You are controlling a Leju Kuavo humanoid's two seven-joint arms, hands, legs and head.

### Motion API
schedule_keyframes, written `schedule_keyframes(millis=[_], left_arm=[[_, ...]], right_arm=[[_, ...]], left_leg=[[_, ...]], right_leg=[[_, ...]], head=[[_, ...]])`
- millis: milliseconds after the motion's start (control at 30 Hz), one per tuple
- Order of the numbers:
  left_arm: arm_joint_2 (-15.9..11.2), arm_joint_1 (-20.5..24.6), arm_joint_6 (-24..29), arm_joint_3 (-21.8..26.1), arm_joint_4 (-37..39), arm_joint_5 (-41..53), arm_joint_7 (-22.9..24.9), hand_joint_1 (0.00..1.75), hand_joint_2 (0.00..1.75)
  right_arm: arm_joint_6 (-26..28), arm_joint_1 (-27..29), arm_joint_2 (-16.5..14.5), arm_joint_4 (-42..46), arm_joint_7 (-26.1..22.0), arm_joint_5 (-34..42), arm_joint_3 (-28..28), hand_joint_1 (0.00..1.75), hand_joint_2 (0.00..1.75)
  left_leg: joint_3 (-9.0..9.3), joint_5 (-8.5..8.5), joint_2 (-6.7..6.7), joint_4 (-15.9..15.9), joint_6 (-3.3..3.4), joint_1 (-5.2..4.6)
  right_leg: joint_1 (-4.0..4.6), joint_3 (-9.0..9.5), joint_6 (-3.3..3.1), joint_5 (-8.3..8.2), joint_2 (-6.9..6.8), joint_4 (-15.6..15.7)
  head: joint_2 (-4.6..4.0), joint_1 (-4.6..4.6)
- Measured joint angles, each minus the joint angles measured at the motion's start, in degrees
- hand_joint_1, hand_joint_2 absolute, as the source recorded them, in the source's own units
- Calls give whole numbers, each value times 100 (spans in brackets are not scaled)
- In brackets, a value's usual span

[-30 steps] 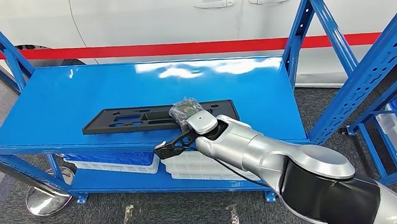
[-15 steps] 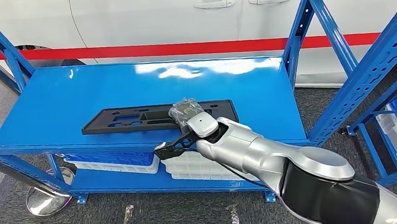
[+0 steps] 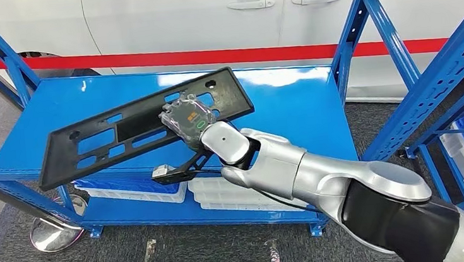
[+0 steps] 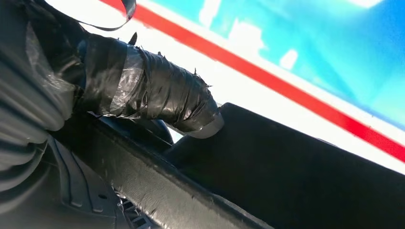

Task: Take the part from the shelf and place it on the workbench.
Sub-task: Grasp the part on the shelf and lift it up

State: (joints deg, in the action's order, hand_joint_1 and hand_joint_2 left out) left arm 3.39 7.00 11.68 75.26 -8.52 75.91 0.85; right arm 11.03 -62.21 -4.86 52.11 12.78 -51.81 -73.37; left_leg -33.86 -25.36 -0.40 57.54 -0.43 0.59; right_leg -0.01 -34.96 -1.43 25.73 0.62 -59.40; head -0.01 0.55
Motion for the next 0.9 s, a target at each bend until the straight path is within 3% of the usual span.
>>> schedule_keyframes(millis=[367,733,900], left_arm=[[-22,3,-122,157,0,-131,-248,0,175],[-33,8,-248,277,0,-55,-282,0,175],[-38,8,-268,277,0,69,-276,0,175]], right_arm=[[-770,-879,316,1820,119,166,52,175,175],[-797,-896,517,2485,124,483,57,175,175],[-482,-749,649,2663,157,441,112,175,175]], left_leg=[[2,0,0,0,0,0],[2,-1,0,0,0,0],[2,-1,-1,1,0,0]], right_leg=[[1,0,0,0,0,1],[0,1,0,0,0,1],[0,1,0,0,-1,3]], head=[[0,-1],[0,-1],[0,-1]])
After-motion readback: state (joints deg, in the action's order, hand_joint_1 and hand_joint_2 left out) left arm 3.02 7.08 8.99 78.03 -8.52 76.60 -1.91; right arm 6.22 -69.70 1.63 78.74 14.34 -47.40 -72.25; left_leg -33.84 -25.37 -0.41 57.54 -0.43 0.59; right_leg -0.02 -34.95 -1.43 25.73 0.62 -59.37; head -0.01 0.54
